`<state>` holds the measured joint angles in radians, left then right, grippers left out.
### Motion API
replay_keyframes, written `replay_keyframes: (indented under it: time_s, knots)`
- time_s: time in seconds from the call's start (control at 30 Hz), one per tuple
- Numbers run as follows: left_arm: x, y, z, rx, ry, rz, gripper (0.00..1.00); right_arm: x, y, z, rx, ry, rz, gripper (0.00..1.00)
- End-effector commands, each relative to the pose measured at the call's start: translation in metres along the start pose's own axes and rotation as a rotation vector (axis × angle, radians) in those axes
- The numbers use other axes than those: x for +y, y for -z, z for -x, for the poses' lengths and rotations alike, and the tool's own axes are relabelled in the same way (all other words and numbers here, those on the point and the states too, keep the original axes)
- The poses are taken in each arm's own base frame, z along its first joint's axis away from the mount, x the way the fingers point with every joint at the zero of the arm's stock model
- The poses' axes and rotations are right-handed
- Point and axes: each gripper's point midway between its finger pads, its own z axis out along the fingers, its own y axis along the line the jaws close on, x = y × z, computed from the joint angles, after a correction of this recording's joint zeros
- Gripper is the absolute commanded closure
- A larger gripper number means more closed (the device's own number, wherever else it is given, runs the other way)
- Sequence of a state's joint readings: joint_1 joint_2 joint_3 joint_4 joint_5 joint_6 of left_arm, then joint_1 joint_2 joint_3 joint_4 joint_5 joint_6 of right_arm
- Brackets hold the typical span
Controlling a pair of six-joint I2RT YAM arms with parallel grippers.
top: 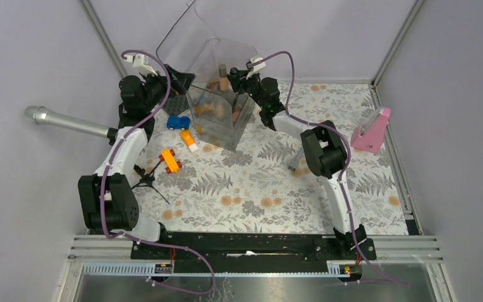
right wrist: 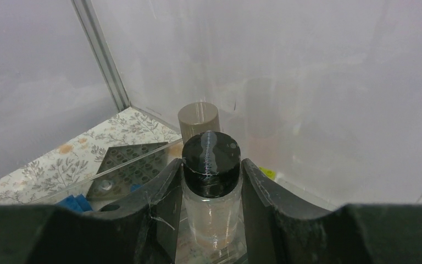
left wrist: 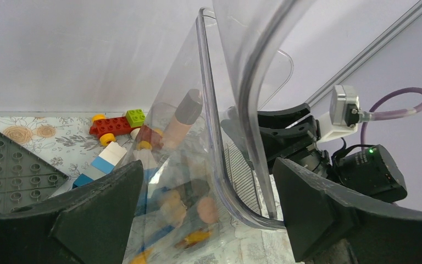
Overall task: Organize the makeup
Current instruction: Place the makeup in the storage box.
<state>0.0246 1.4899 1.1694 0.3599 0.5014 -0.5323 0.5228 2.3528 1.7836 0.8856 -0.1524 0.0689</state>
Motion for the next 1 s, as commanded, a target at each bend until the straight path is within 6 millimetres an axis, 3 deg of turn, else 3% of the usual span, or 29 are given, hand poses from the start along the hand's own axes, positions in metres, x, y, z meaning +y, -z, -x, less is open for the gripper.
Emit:
replay_keyframes:
  time_s: [0.0, 0.1, 0.5, 0.67, 0.73, 0.97]
  knots:
    - [0.003, -0.003, -0.01, 0.029, -0.008, -0.005, 0.05, 0.005, -0.015, 0.027, -0.065, 0.042, 0.023, 0.99]
    - [0.004, -0.003, -0.01, 0.028, -0.008, -0.003, 0.05, 0.001, -0.02, 0.019, -0.043, 0.052, 0.012, 0.95]
    - [0.007, -0.002, -0.007, 0.022, -0.001, 0.001, 0.05, -0.005, -0.029, -0.007, -0.002, 0.059, 0.003, 0.93]
    - [0.008, -0.001, -0.006, 0.02, 0.005, -0.001, 0.05, -0.008, -0.029, -0.019, 0.025, 0.06, -0.008, 0.84]
    - [0.008, -0.001, -0.005, 0.018, 0.007, -0.002, 0.05, -0.008, -0.028, -0.021, 0.03, 0.058, -0.009, 0.75]
    - [0.009, -0.001, -0.005, 0.017, 0.012, -0.004, 0.05, -0.008, -0.025, -0.009, 0.011, 0.097, -0.007, 0.52]
